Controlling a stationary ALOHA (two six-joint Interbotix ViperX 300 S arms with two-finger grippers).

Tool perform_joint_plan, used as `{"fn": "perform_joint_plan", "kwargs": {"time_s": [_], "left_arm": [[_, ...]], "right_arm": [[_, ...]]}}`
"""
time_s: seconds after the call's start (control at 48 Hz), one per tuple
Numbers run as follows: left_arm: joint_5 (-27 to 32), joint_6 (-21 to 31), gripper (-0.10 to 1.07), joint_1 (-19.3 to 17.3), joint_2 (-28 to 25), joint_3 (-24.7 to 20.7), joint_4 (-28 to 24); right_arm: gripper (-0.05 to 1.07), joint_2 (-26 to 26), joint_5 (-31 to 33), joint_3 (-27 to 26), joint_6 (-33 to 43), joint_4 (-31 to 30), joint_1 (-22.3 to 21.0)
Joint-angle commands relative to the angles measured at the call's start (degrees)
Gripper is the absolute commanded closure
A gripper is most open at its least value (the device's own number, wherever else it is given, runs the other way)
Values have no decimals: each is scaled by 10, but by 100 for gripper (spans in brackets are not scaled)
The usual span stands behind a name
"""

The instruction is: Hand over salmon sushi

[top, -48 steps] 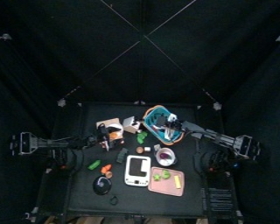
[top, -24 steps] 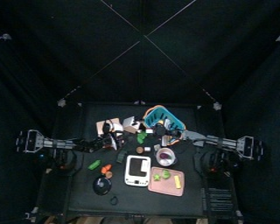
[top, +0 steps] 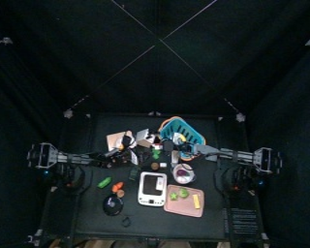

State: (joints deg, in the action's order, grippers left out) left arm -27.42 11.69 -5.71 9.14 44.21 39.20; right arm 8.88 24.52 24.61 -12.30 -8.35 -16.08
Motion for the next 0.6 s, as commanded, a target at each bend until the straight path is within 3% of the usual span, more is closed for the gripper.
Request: {"fn": "perform_joint_plan", "kwargs": {"time_s": [0.0, 0.229, 0.583], "left_arm": [[4, -1, 1, -2, 3, -16, 0], [5, 0, 1, -12, 0, -17, 8], [10, 0, 1, -30, -28, -18, 35]], "right_arm": [[40, -10, 39, -48, -2, -4, 9], [40, -40, 77, -88, -2, -23, 26], [40, -50, 83, -96, -2, -41, 30]]}}
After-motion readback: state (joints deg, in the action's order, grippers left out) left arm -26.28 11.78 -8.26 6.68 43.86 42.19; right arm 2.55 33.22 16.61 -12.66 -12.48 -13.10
